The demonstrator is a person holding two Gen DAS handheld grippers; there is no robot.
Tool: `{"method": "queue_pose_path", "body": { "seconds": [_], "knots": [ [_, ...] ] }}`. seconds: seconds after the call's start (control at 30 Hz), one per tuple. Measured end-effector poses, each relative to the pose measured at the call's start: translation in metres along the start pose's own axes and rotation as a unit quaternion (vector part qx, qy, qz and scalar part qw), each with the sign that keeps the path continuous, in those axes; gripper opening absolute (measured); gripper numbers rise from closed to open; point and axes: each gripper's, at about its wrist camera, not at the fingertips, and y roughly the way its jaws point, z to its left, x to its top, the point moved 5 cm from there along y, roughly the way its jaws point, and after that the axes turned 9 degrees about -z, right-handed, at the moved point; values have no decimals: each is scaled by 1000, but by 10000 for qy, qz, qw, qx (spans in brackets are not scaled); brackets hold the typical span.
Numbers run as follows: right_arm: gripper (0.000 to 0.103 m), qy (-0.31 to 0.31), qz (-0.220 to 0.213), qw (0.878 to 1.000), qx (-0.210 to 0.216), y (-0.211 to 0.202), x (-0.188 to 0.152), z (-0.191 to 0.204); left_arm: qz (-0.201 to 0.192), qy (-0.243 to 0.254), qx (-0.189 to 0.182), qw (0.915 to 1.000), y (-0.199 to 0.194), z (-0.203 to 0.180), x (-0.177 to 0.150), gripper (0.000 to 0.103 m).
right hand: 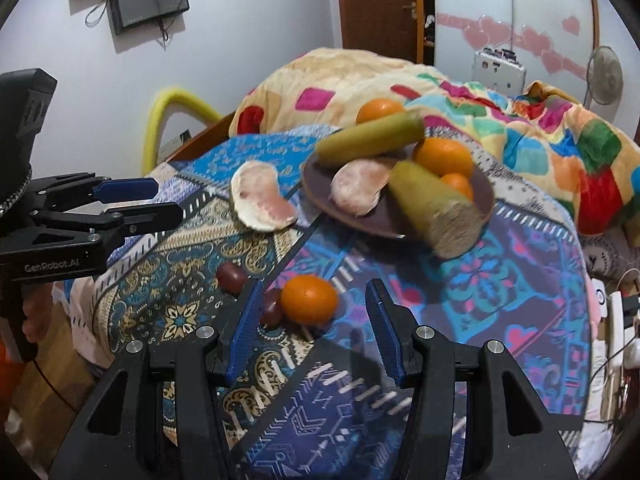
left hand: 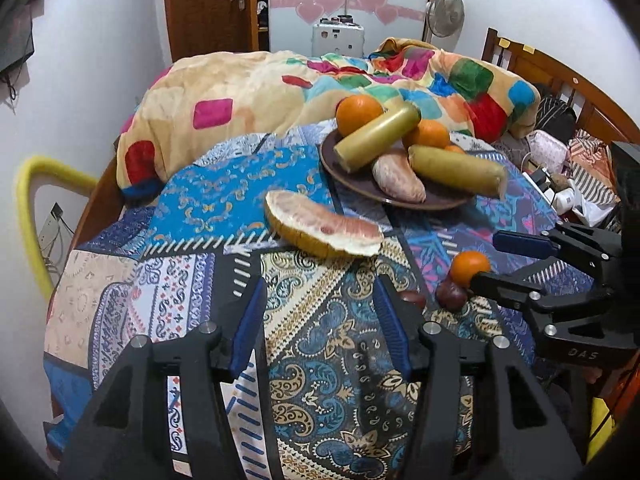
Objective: Organize fruits
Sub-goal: 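Move the left gripper to a pomelo segment while the right moves to another mandarin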
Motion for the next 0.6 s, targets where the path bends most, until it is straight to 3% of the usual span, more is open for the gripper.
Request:
{"method": "queue_pose_path", "body": {
  "seconds": [0.07, 0.17, 0.3, 0.6],
  "knots": [
    [46, -19, 49, 10000, -1, 4, -3, 0, 40, -37, -32, 10000, 3, 0, -3, 55],
    [33, -5, 138, 9999, 53, 9, -7, 0, 94, -84, -34, 9999, 10, 3, -6, 55],
    [31, 18, 90, 9999, 86, 7, -8, -2, 92, -174, 99, 9998, 19, 8, -4, 67],
    [31, 47, -182, 9998, -61, -8, -2, -15, 359, -380, 1, 9986, 53, 0, 9, 74]
  ]
}}
